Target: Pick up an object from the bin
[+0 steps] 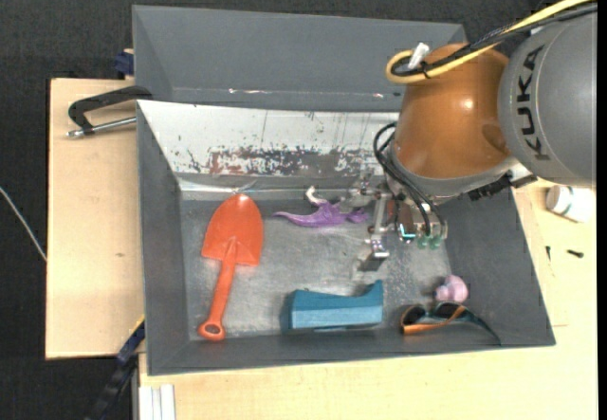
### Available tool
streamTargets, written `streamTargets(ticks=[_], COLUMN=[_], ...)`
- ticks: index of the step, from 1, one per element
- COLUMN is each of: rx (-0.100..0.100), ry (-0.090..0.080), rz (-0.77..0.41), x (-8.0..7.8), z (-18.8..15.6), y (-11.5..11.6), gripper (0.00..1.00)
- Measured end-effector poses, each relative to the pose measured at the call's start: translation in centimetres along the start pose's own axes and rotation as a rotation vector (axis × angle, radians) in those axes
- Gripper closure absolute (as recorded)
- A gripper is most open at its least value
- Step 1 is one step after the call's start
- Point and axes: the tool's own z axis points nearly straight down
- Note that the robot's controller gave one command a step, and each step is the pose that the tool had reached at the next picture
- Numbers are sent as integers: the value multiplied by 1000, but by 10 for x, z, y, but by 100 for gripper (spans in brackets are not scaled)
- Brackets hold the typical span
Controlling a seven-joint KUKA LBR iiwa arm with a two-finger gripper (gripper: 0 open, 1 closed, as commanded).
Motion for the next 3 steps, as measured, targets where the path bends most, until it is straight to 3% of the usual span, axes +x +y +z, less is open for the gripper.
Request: streamTargets(ticks=[1,2,3], rx=[0,0,-1], ry=[-7,-12,-13], rz=[1,74,78], x=[-1,-8,-32], z=[-4,15,79], y=[0,3,14], gripper=[0,0,0])
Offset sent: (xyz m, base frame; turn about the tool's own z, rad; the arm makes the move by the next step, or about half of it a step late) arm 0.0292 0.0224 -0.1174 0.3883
